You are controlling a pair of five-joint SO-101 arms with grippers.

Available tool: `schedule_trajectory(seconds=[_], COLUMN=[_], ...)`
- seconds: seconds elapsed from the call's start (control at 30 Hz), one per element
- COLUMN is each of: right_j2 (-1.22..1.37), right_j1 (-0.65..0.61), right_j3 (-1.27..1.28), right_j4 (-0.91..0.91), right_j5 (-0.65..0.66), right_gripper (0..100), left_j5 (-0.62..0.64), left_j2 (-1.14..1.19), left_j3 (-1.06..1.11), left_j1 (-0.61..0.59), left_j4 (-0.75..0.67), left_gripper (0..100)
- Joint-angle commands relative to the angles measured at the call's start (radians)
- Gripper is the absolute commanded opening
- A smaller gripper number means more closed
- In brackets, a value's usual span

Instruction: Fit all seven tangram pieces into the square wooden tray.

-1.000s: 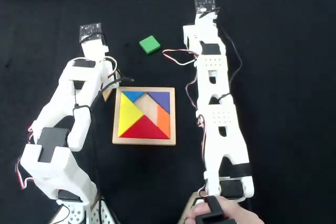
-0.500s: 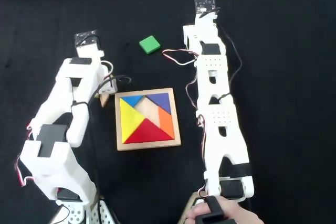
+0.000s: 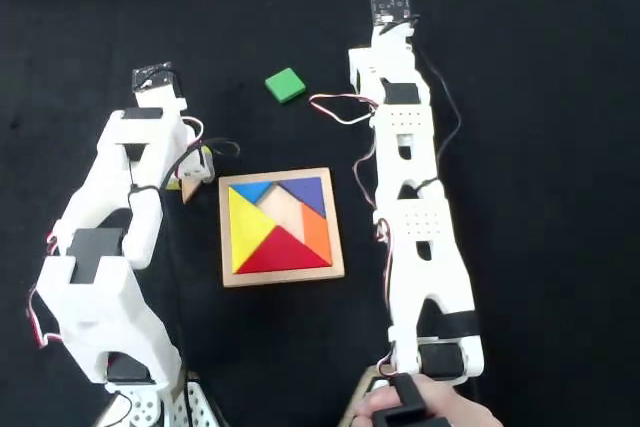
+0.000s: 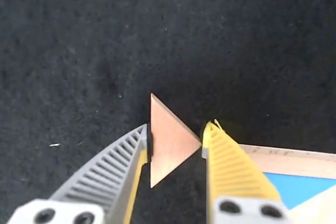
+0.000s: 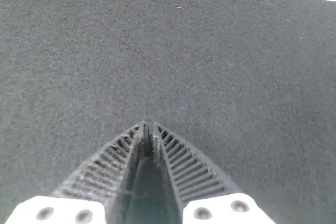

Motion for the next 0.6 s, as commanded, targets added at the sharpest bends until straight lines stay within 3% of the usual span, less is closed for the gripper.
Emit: schedule_trajectory(seconds=[0.0,0.13,0.3,0.57], right_j2=[-0.061,-0.061,-0.061,-0.061], right_j1=[0.009,0.009,0.009,0.011], right_j3=[-0.053,-0.053,-0.053,-0.053], right_j4=[-0.021,-0.021,-0.021,-0.021], right_j5=[0.003,0.003,0.003,0.003], right_gripper=[1.1,1.1,1.1,1.1], left_j5=[-0.011,-0.008,-0.012,-0.064], left_j2=[0.02,0.017,-0.064,-0.367], left_j3=[-0.071,-0.07,-0.062,-0.054], left_j1=[-0.051,-0.041,-0.007,0.085], left_j4=[0.026,0.025,0.038,0.173], left_gripper=[17,16,7,8])
